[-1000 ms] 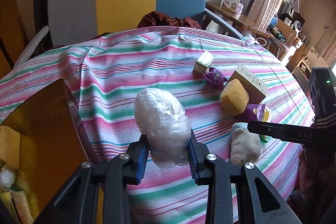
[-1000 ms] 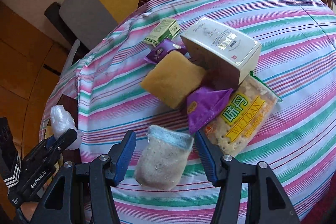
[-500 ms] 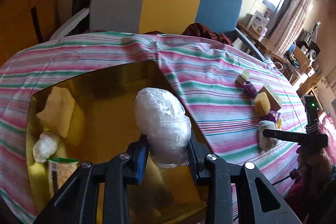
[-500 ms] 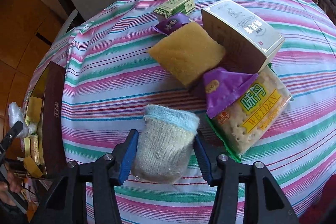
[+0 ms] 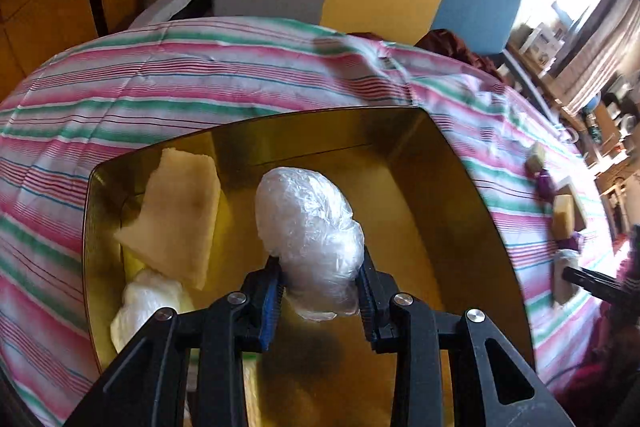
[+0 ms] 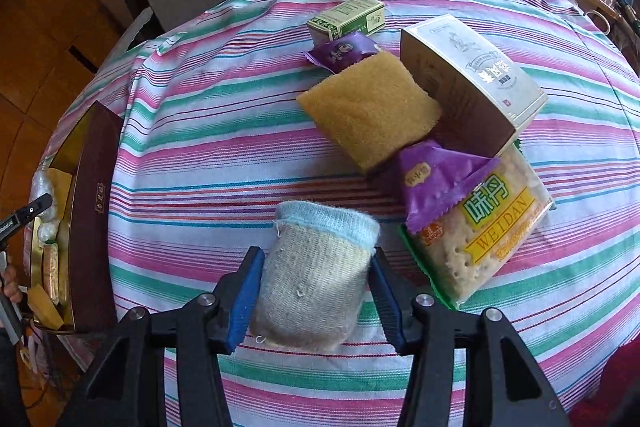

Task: Organize objects
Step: 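Lower the white wrapped ball into the tray and open the left gripper, then carry the knitted beige sock into the tray and open the right gripper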

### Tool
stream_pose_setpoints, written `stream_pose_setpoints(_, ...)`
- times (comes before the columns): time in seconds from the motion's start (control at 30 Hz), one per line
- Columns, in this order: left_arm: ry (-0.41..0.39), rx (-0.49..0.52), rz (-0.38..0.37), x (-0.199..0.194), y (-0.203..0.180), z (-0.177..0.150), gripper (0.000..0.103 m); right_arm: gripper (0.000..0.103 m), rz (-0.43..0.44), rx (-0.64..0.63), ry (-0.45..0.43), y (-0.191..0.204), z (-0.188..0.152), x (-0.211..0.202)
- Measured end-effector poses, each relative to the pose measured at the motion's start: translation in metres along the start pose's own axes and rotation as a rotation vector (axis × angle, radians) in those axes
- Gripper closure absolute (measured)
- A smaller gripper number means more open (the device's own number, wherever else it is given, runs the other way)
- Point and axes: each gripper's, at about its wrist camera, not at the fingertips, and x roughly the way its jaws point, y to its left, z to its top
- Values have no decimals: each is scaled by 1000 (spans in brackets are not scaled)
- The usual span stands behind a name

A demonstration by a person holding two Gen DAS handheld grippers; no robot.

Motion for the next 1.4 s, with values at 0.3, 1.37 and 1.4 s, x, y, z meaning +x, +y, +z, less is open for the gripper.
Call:
stream_pose_setpoints(0.3,50,-57,127,40,28,23,65,50,-10,-19,-4,2,0,0)
stream_pose_setpoints(1.37,-320,-90,218,-103,13,-84,42,52,-99,-111,-101,40,-3,-16)
stream_pose_setpoints(1.4,-322,-87,222,-105,13,-88,42,51,-85,-116,-114,47,-3,-20)
